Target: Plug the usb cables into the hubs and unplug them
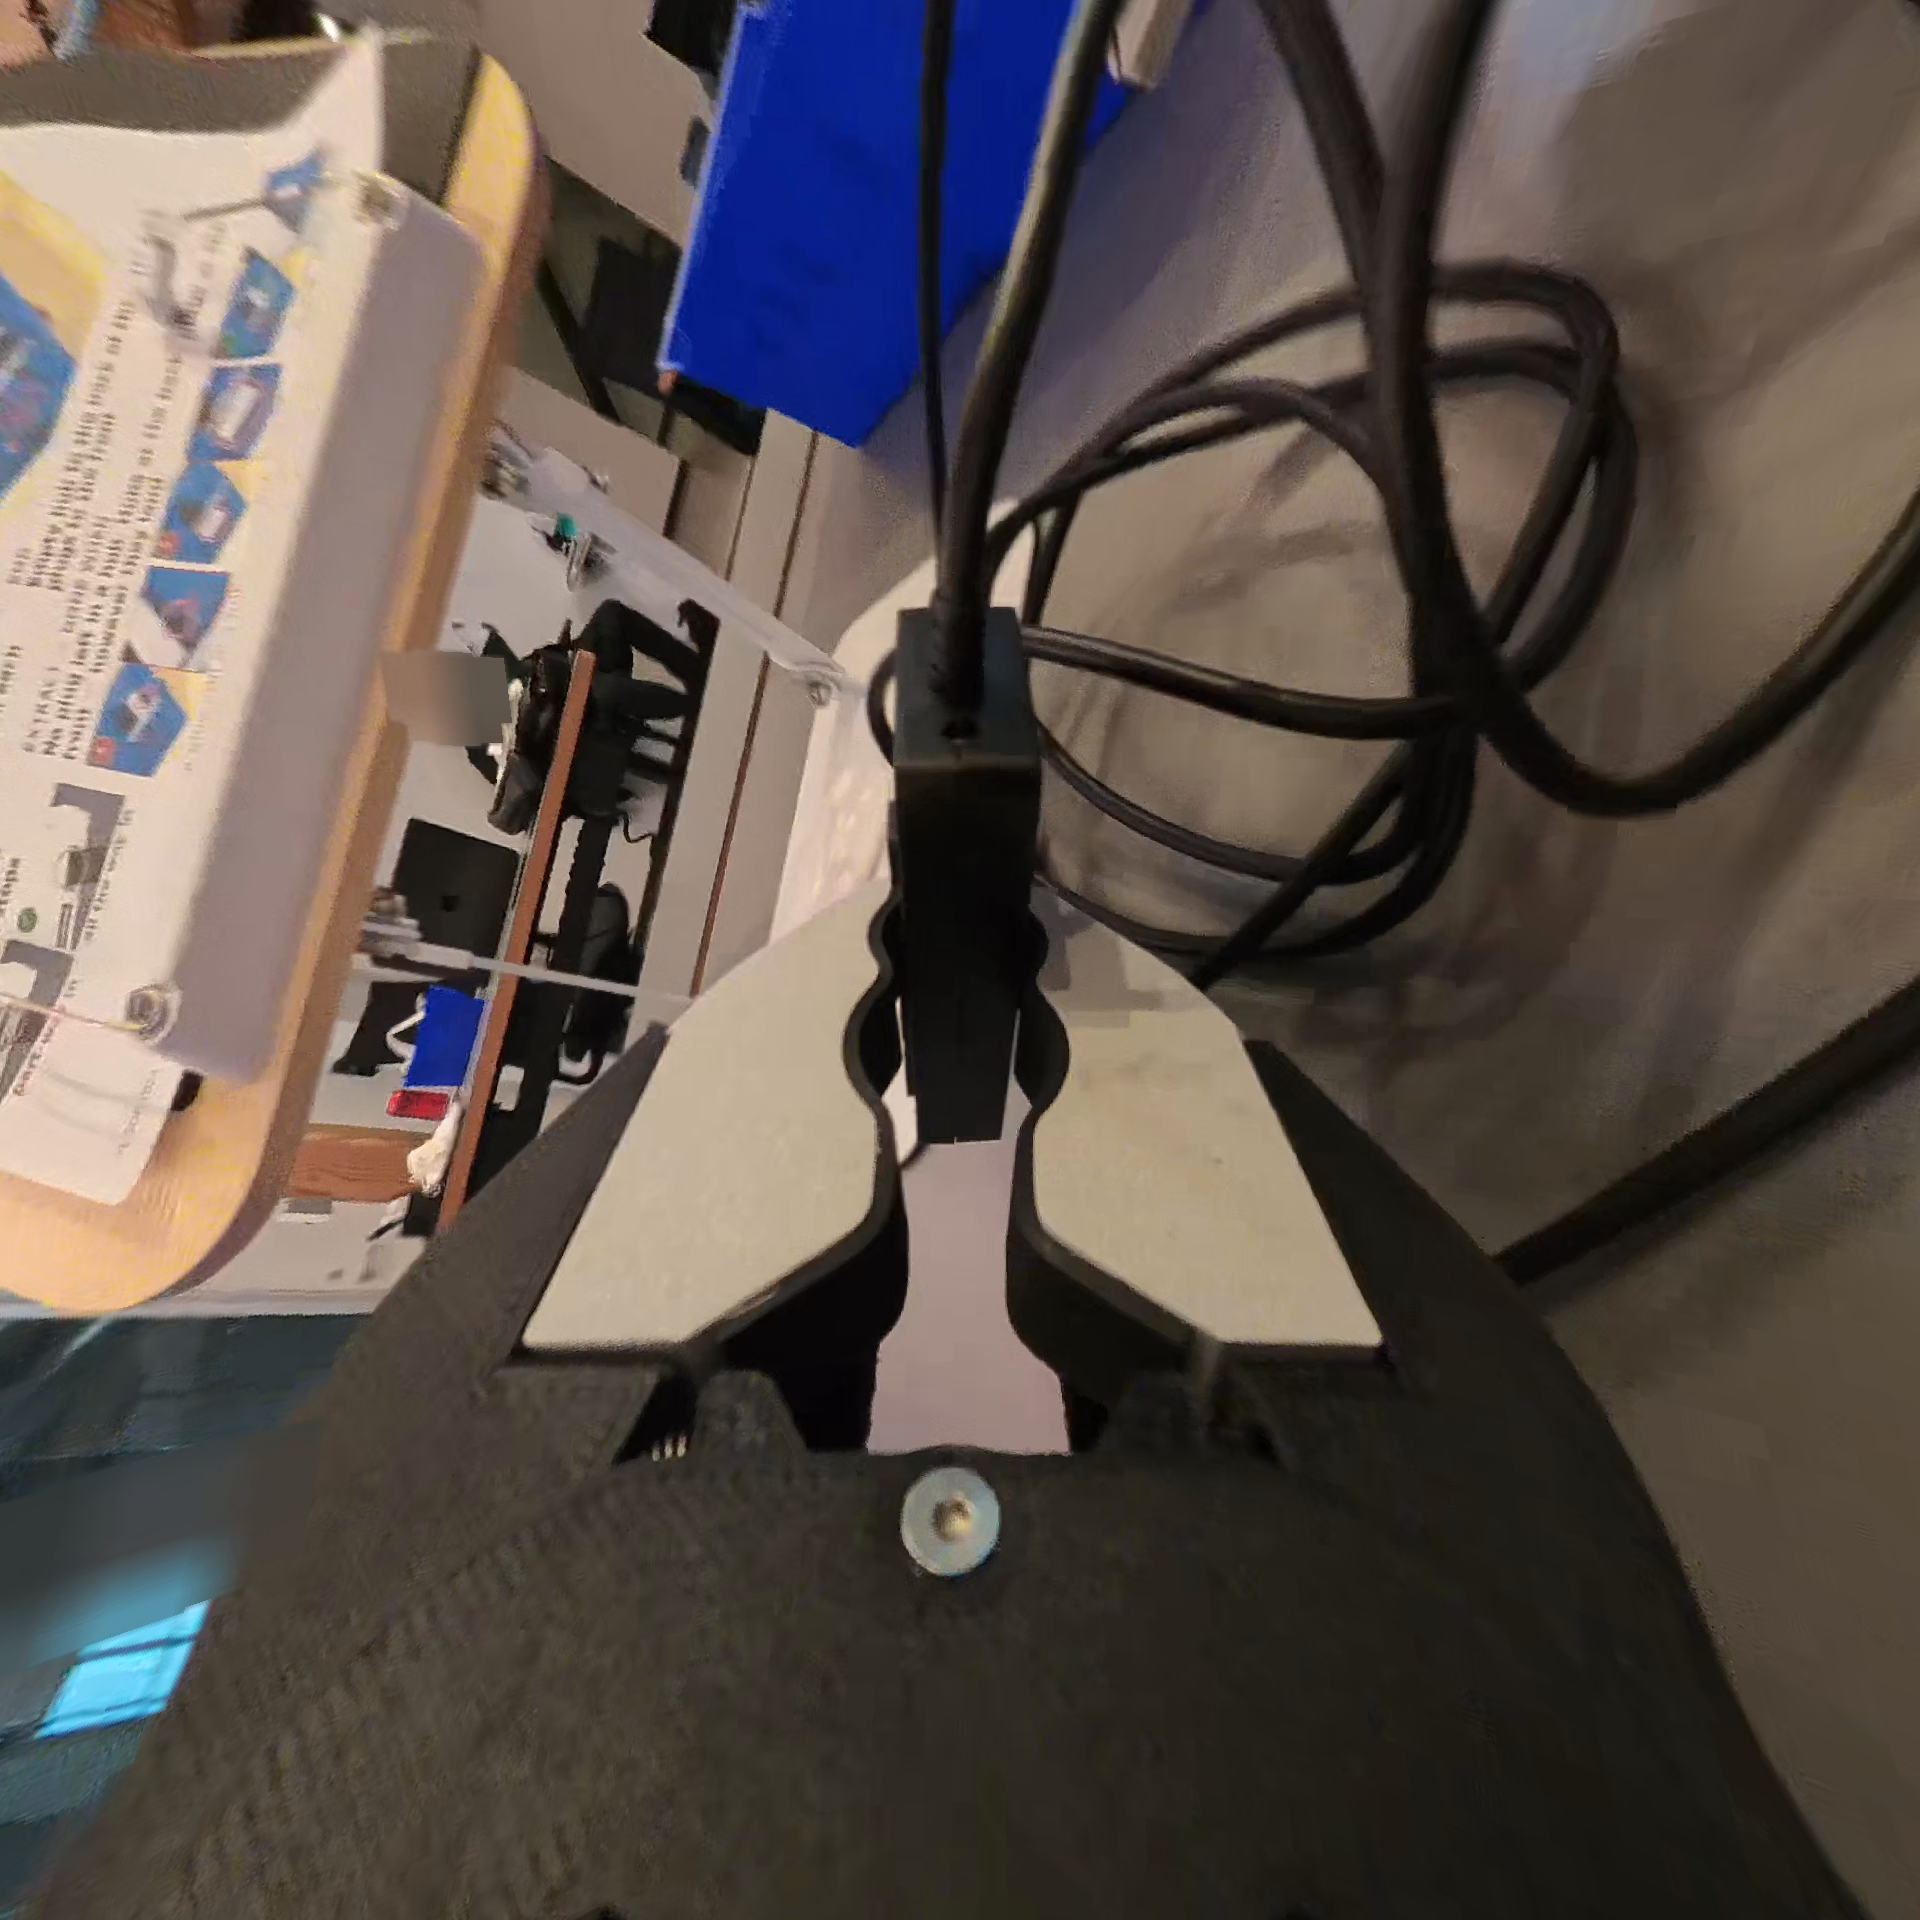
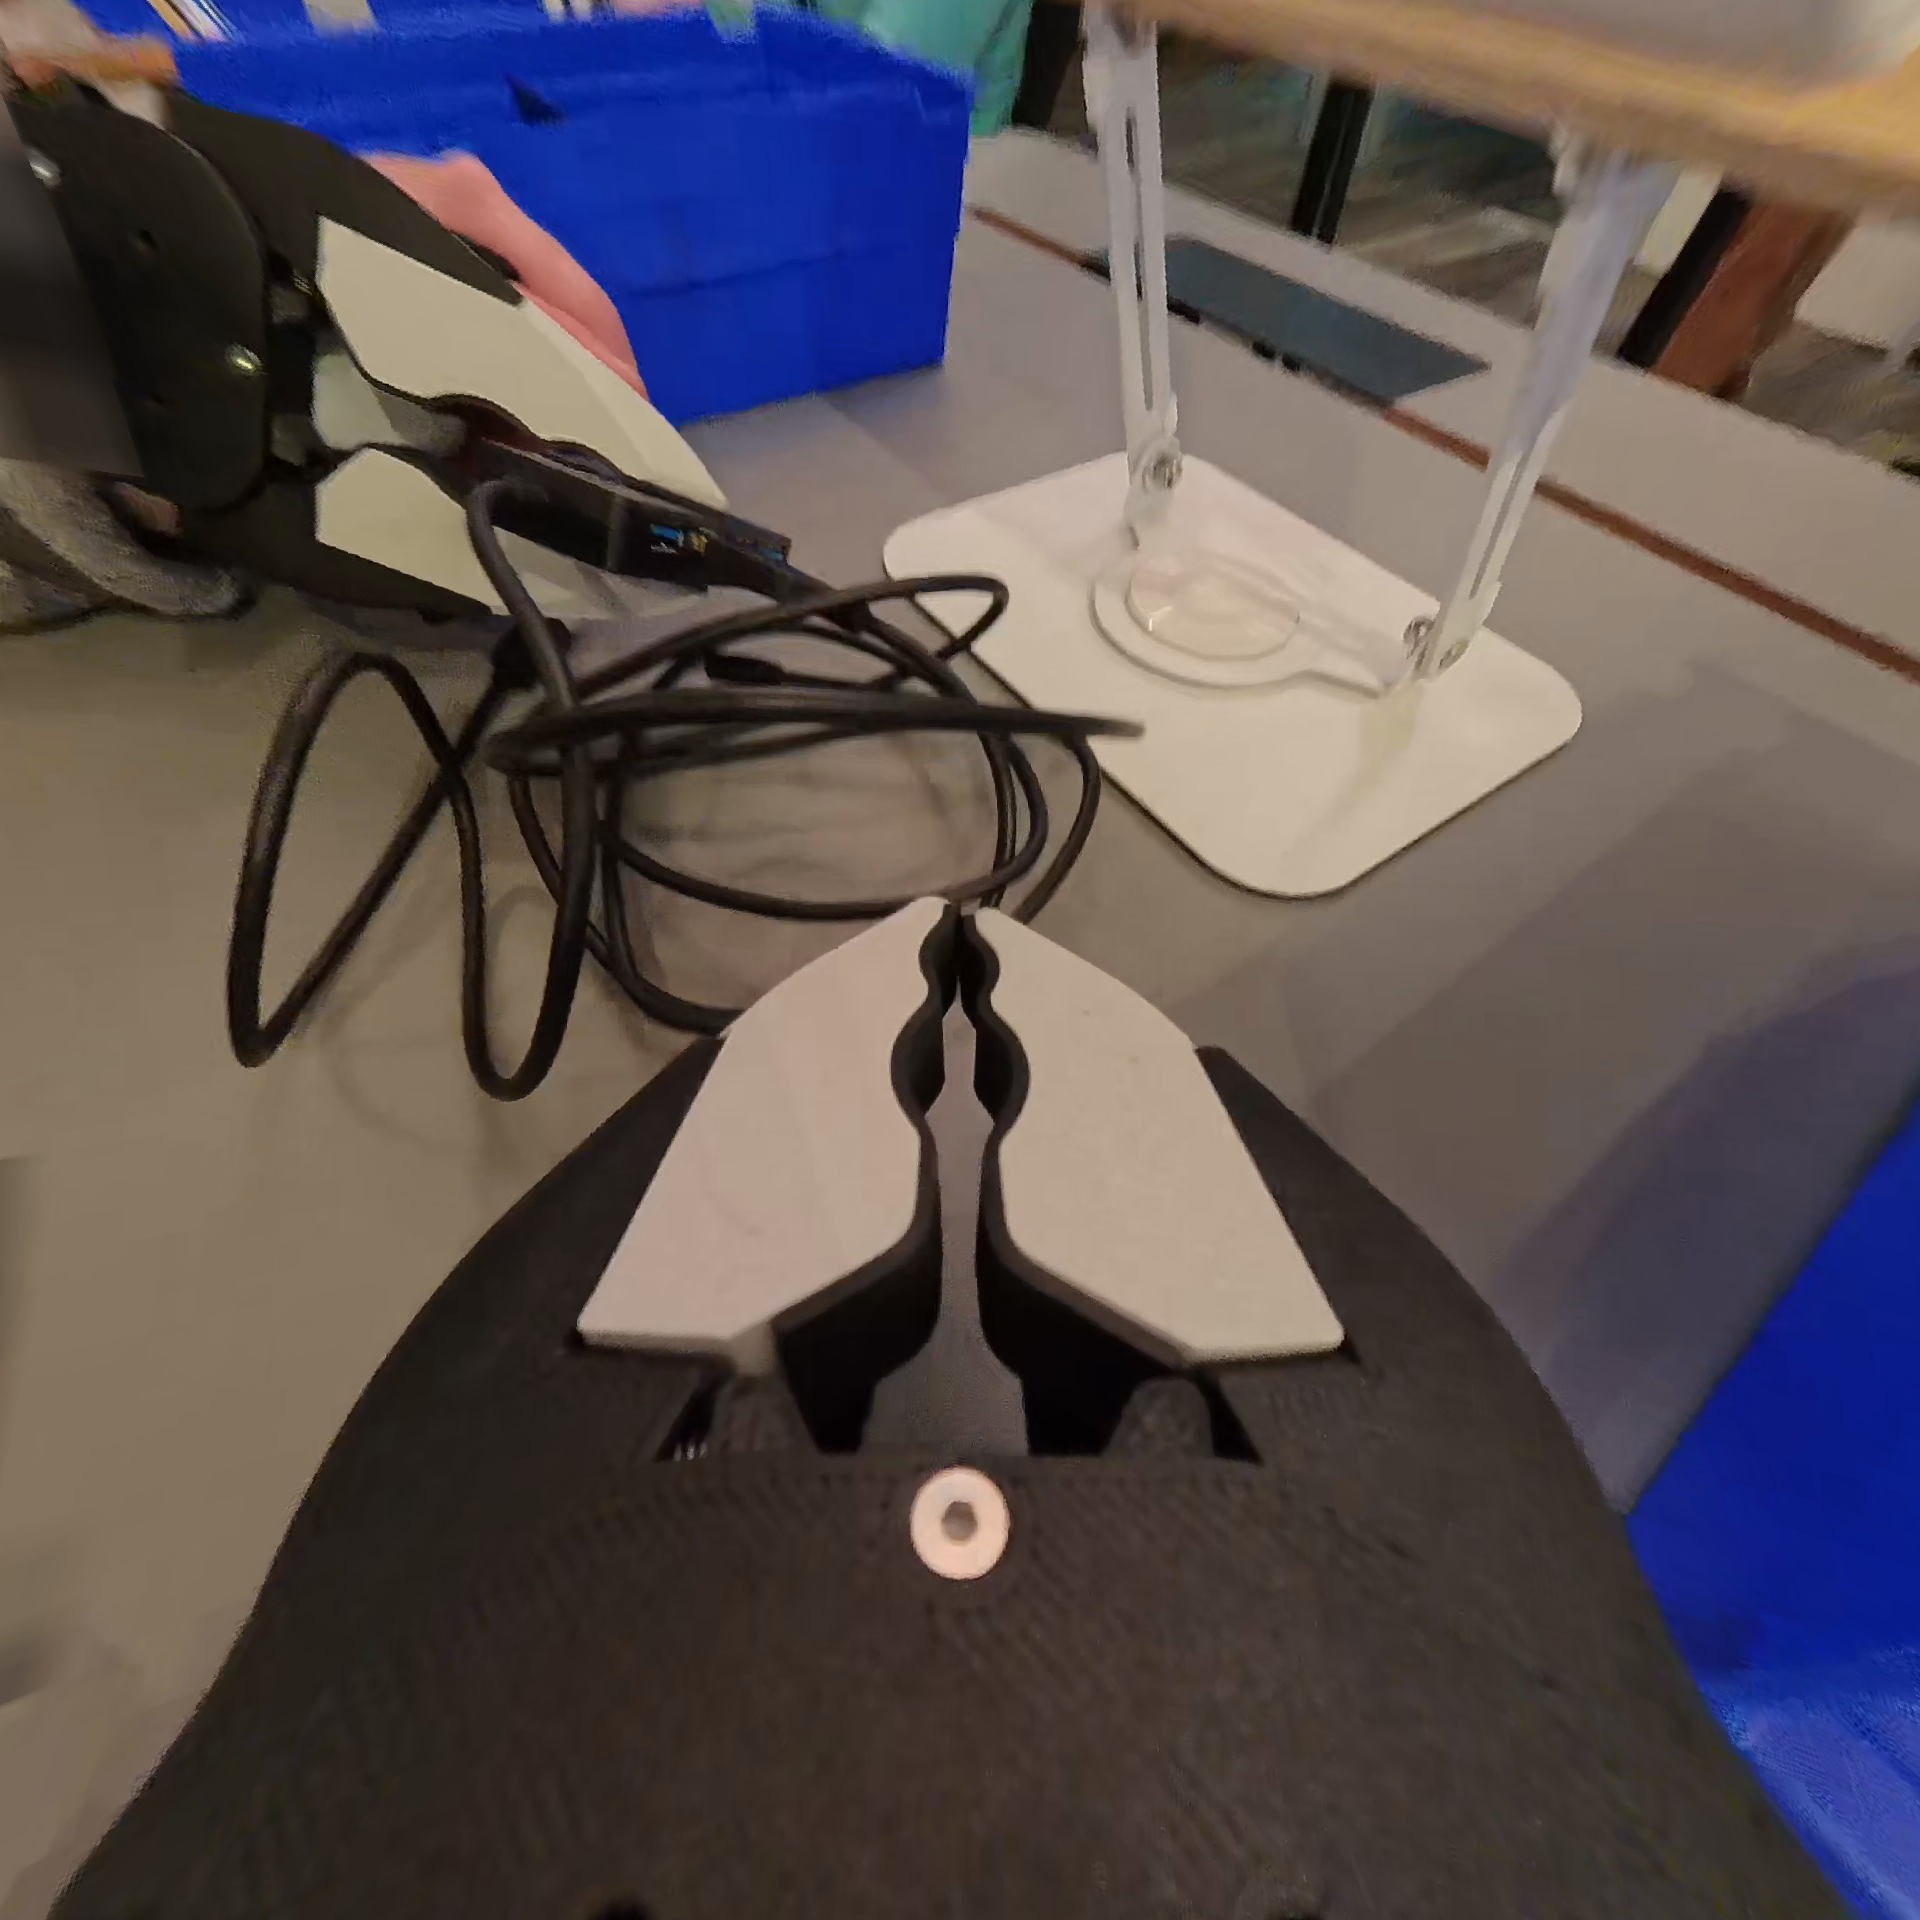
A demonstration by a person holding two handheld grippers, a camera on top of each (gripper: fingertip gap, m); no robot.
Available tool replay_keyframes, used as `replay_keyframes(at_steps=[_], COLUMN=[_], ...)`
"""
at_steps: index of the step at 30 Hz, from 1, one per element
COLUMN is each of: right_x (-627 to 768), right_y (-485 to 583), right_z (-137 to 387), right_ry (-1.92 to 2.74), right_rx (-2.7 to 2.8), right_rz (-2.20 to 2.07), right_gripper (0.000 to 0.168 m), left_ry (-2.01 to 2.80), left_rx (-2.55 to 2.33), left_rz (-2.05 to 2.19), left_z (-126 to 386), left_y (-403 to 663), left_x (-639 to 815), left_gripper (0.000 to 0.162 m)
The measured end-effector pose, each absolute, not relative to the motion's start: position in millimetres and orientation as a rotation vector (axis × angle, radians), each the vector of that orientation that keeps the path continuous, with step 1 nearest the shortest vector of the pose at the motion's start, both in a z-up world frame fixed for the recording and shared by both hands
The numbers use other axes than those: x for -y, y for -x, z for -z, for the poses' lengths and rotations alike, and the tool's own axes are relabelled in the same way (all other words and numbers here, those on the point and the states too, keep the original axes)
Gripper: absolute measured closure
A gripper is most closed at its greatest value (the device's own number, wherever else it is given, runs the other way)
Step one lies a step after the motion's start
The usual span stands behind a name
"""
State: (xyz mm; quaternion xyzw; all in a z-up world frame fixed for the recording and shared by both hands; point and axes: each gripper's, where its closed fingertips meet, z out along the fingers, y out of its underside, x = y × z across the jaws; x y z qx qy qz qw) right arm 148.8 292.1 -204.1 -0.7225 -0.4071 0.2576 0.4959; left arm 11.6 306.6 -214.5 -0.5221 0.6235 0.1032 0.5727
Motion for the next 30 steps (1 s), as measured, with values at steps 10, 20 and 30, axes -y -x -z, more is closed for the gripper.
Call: replay_keyframes(at_steps=[10, 20, 30], right_x=[-279, -276, -274], right_y=[-147, -95, -66], right_z=[120, 85, 139], right_ry=[1.405, 1.256, 1.356], right_rx=[1.067, 1.425, 1.597], right_rz=[-0.476, -0.516, -0.764], right_gripper=[0.168, 0.163, 0.143], left_ry=[1.206, 1.156, 1.144], left_rx=[-1.41, -1.422, -1.451], left_rz=[0.149, 0.577, 0.704], left_z=[184, 156, 152], left_y=[-18, -30, -39], left_x=[-301, -283, -278], left_gripper=[0.145, 0.145, 0.145])
